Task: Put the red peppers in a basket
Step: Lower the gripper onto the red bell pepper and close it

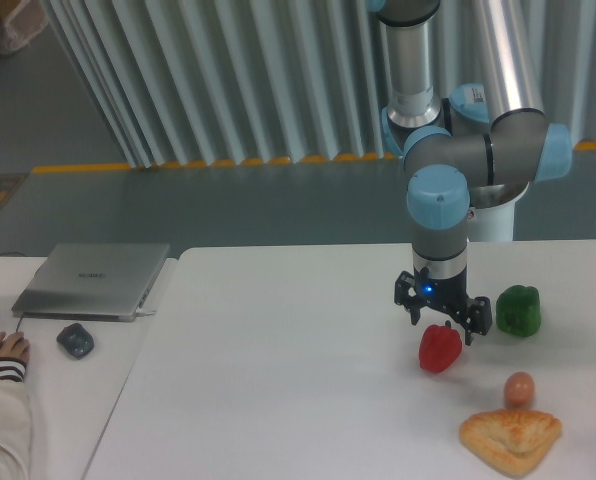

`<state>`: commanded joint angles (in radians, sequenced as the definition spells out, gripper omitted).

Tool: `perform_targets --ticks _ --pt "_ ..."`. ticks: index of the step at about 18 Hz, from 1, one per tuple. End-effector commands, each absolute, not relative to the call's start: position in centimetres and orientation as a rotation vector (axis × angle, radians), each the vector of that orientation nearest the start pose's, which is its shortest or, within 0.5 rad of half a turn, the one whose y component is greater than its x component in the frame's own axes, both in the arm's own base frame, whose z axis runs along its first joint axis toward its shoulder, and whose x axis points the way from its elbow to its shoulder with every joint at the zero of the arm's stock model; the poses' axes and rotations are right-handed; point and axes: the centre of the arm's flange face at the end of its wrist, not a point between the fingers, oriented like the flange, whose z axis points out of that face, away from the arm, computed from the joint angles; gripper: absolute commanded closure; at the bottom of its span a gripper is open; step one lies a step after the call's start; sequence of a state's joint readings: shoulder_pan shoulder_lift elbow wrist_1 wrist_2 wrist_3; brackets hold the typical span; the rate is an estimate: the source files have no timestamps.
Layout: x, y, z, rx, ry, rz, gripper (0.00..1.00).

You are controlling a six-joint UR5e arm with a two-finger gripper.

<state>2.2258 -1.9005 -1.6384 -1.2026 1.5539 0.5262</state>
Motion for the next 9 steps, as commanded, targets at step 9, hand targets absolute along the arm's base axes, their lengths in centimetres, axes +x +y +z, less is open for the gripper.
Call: perform_targets --ticks 9 --pt "-24.9 56.0 29.4 -3.2 -0.168 -0.016 0.0"
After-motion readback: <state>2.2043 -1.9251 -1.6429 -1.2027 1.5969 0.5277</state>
